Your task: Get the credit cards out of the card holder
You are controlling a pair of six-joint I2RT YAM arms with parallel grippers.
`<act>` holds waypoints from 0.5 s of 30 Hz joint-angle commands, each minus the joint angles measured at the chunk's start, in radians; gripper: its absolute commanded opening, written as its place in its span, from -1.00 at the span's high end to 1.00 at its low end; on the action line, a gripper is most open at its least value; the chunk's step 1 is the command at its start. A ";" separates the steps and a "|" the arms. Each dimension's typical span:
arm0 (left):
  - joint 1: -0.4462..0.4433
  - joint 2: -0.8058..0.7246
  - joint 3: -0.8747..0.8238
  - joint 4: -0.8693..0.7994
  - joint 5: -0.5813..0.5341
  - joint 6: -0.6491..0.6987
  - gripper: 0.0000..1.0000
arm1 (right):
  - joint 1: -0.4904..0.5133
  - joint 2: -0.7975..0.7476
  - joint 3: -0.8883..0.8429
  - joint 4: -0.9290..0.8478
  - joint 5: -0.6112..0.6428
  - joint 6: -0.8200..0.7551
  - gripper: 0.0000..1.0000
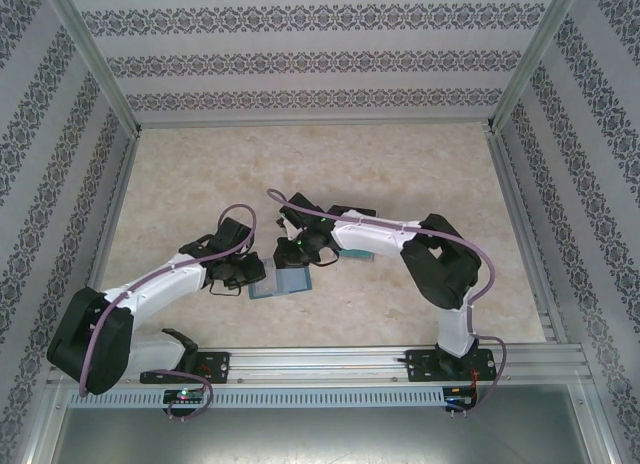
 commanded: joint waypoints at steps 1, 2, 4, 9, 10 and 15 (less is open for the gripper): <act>0.012 0.007 -0.020 -0.040 -0.042 -0.030 0.76 | 0.004 0.036 0.022 0.027 -0.088 0.027 0.66; 0.012 0.008 -0.023 -0.039 -0.045 -0.030 0.77 | 0.004 0.041 0.018 0.034 -0.097 0.031 0.66; 0.011 0.012 -0.032 -0.031 -0.042 -0.034 0.78 | 0.004 0.053 0.014 0.040 -0.109 0.039 0.66; 0.011 0.034 -0.044 -0.009 -0.022 -0.038 0.81 | 0.001 0.087 0.003 0.060 -0.143 0.064 0.66; 0.011 0.037 -0.046 -0.007 -0.021 -0.039 0.82 | 0.002 0.091 0.003 0.066 -0.147 0.066 0.66; 0.012 0.041 -0.053 -0.002 -0.021 -0.044 0.84 | 0.002 0.105 -0.004 0.075 -0.151 0.074 0.66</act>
